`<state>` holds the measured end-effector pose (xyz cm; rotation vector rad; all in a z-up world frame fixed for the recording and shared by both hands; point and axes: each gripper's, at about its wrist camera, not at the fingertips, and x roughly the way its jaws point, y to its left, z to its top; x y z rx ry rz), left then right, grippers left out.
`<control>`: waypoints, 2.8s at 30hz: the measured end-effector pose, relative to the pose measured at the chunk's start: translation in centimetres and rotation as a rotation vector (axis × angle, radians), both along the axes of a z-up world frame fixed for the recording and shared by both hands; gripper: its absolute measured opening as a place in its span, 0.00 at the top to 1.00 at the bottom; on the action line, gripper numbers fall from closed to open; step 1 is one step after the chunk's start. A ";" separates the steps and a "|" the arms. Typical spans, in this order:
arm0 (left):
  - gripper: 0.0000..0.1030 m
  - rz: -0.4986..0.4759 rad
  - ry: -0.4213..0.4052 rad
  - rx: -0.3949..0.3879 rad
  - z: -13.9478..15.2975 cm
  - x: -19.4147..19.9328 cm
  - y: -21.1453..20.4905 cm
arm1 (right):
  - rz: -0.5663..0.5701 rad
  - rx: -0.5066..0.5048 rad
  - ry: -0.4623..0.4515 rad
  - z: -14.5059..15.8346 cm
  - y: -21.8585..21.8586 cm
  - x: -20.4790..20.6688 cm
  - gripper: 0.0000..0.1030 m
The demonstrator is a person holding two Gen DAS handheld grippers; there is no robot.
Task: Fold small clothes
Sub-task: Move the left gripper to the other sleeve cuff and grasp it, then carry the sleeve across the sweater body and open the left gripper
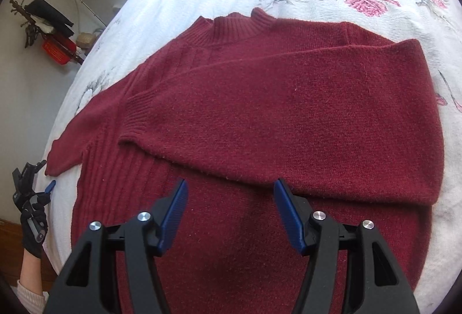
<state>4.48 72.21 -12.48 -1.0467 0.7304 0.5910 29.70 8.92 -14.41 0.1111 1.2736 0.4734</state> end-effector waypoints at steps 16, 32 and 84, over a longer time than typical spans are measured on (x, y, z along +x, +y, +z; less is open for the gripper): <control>0.45 0.008 0.075 0.095 0.4 2.3 2.4 | 0.015 -0.027 -0.001 -1.0 0.0 -1.1 0.40; 0.88 -0.167 -0.034 0.185 5.6 6.6 -3.9 | 0.032 -0.011 -0.028 0.4 -1.9 -3.2 0.40; 0.59 -0.656 0.169 0.315 3.1 11.7 -22.8 | 0.123 0.101 0.066 3.4 4.0 -1.6 0.35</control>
